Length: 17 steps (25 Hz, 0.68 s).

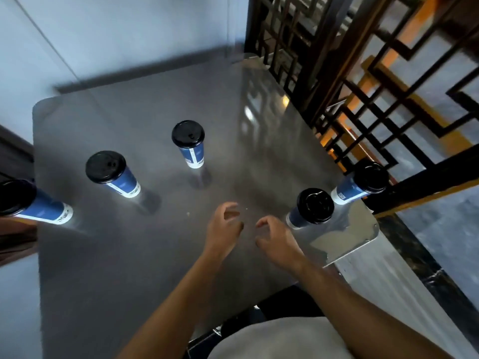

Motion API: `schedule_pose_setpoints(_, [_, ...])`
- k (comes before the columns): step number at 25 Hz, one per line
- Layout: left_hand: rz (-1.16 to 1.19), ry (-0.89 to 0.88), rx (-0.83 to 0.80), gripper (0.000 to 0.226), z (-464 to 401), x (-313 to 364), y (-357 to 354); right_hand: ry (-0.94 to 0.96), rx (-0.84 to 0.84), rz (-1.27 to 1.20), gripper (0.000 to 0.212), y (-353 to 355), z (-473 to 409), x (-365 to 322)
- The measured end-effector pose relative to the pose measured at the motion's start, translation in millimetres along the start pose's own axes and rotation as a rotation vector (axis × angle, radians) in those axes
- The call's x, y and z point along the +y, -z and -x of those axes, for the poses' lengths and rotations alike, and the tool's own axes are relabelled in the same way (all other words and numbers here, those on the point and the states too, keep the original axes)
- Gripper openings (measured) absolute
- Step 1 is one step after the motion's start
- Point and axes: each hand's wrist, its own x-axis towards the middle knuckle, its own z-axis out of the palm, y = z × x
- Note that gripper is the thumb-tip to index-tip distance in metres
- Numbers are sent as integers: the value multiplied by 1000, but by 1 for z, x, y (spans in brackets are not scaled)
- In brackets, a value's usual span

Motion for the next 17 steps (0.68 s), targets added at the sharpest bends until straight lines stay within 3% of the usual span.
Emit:
schedule_pose_setpoints(4, [-60, -152, -133, 81, 22, 6, -49, -188, 114, -58, 27, 42, 39, 74])
schedule_pose_setpoints(7, [-131, -278, -238, 95, 31, 22, -72, -218, 251, -180, 53, 76, 32, 112])
schedule_pose_setpoints(10, [-229, -369, -304, 104, 29, 36, -94, -49, 220, -246, 102, 103, 4, 132])
schedule_pose_setpoints(12, [-290, -339, -258, 106, 26, 48, -112, 109, 136, -211, 121, 121, -16, 133])
schedule_pose_setpoints(17, [-284, -289, 29, 94, 29, 51, -145, 479, -77, -144, 98, 140, -40, 119])
